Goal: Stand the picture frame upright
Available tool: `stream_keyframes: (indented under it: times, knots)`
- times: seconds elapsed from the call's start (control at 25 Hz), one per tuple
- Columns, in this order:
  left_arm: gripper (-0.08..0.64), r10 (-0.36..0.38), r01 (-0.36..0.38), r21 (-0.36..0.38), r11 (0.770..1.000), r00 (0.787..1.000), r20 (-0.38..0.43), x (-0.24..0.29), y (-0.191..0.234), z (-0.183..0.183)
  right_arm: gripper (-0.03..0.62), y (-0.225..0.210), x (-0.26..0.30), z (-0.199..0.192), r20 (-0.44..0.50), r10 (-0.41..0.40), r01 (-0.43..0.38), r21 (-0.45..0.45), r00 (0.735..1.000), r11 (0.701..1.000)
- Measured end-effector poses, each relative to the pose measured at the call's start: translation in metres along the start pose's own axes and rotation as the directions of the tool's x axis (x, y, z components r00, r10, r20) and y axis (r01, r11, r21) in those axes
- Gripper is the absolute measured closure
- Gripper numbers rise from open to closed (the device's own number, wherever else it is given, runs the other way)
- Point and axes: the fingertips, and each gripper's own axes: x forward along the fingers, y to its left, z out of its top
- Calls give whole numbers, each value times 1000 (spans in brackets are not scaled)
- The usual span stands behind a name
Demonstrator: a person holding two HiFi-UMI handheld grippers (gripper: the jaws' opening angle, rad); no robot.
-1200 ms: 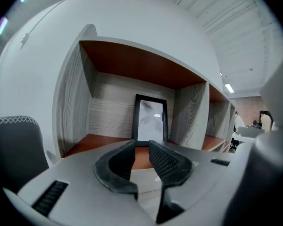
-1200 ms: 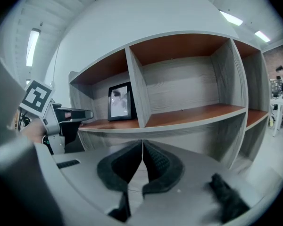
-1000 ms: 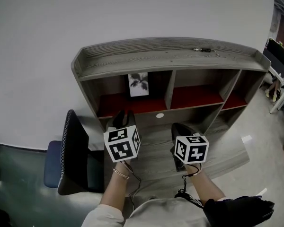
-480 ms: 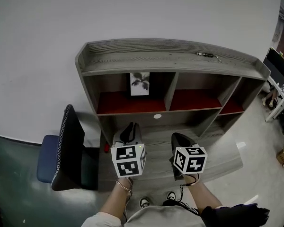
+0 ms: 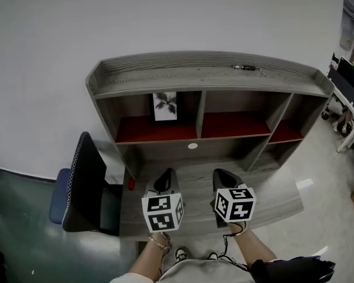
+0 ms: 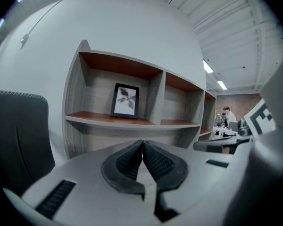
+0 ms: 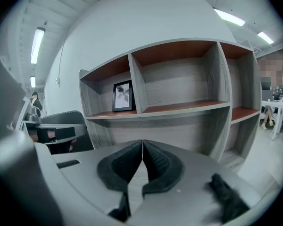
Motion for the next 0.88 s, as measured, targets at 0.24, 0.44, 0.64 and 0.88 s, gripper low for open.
stream_keyframes:
  times: [0.24,0.44,0.64,0.88]
  knots:
    - [548,61,-67,-84,994,995,-76,-15,-16,-37,560,-8,-17,-5,3,43,-43,-49,999,998]
    - [548,98,-111,-117,987,989,-111,-26,-19,-56,560,-4,-24,-11,-6,74,-74,-82,997,994]
    - [548,128,-140,-125,982,987,-97,-34,-19,-52,561,1,-29,-10,-23,106,-107,-81,994,991]
    - [548,131,-142,-133,981,987,-92,-34,-23,-53,561,-1,-32,-9,-31,104,-107,-102,994,989]
